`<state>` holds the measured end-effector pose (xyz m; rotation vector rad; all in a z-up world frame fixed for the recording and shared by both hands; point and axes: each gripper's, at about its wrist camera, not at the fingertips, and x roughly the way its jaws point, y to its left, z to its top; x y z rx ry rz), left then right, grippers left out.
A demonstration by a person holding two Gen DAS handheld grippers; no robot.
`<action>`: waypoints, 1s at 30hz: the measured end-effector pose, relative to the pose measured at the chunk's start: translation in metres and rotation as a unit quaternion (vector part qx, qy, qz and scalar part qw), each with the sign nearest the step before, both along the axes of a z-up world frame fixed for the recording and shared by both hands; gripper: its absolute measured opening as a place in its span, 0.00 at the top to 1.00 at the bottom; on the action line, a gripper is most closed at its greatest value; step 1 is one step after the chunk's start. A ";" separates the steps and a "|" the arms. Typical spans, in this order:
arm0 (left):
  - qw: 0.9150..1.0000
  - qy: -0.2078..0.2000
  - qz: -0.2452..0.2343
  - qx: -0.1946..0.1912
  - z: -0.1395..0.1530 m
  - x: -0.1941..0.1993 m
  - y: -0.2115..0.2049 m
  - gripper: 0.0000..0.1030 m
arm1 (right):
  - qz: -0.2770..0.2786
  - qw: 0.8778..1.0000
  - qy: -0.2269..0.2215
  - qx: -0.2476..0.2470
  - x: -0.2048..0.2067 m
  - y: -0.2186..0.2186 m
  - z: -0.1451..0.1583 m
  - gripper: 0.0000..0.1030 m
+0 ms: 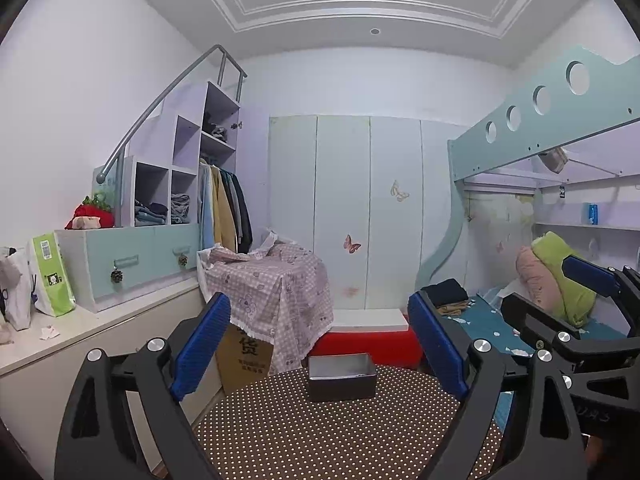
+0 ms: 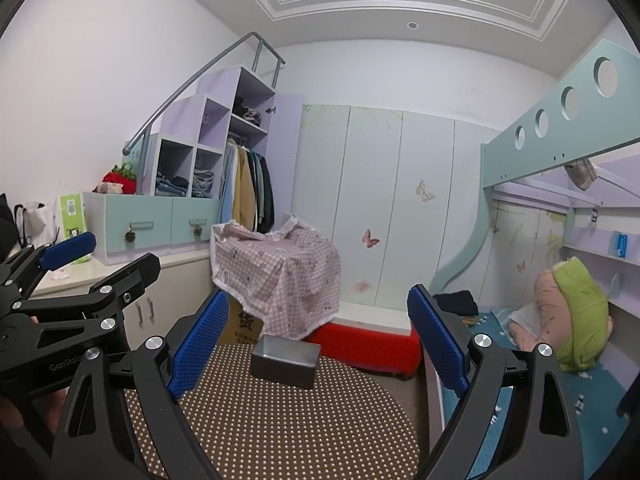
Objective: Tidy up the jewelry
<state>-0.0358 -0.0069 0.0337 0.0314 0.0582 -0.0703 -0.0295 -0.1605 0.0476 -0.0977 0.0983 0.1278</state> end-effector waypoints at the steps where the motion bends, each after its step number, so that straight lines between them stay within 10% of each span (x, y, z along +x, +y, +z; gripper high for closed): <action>1: 1.000 0.000 0.000 0.000 0.000 0.000 -0.001 0.15 | 0.000 1.000 0.000 0.001 0.000 0.000 0.000 0.15; 30: 1.000 0.006 -0.003 0.000 -0.001 0.007 -0.002 0.15 | 0.002 1.000 0.004 -0.001 0.002 -0.002 -0.002 0.15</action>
